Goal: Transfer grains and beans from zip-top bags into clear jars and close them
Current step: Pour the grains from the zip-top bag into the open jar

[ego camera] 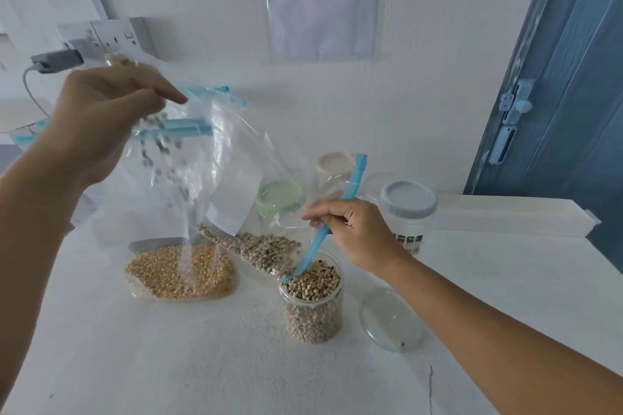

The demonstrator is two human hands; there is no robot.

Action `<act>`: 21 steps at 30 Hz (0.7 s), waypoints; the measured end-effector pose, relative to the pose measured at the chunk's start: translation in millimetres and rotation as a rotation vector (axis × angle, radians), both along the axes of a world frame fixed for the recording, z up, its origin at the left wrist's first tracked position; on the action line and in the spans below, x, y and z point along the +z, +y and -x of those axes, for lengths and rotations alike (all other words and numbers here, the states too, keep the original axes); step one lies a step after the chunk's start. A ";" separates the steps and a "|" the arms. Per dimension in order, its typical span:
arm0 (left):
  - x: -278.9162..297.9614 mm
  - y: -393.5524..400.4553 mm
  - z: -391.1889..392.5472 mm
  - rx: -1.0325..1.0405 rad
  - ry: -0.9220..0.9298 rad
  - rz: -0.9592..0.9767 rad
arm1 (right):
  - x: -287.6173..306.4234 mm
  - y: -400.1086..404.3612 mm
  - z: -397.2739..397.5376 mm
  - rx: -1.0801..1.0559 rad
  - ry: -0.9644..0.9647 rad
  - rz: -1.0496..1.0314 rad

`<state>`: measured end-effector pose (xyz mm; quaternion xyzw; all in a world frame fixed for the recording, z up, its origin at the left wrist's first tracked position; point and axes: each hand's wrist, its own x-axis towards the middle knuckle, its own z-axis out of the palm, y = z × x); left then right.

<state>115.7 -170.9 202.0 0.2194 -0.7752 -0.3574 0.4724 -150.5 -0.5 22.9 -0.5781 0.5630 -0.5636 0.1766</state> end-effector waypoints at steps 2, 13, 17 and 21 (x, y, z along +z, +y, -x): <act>0.5 2.2 -7.2 -0.048 -0.090 0.023 | -2.1 -0.2 0.4 -0.009 -0.015 -0.015; -7.1 19.8 -11.6 0.027 -0.387 0.208 | -7.9 -3.3 -1.5 -0.039 -0.020 -0.048; -10.7 25.1 -7.0 0.030 -0.376 0.239 | -9.1 -1.5 -1.5 -0.033 -0.064 -0.059; -15.4 28.0 -2.6 0.064 -0.415 0.295 | -10.9 0.4 -3.4 -0.019 -0.224 -0.086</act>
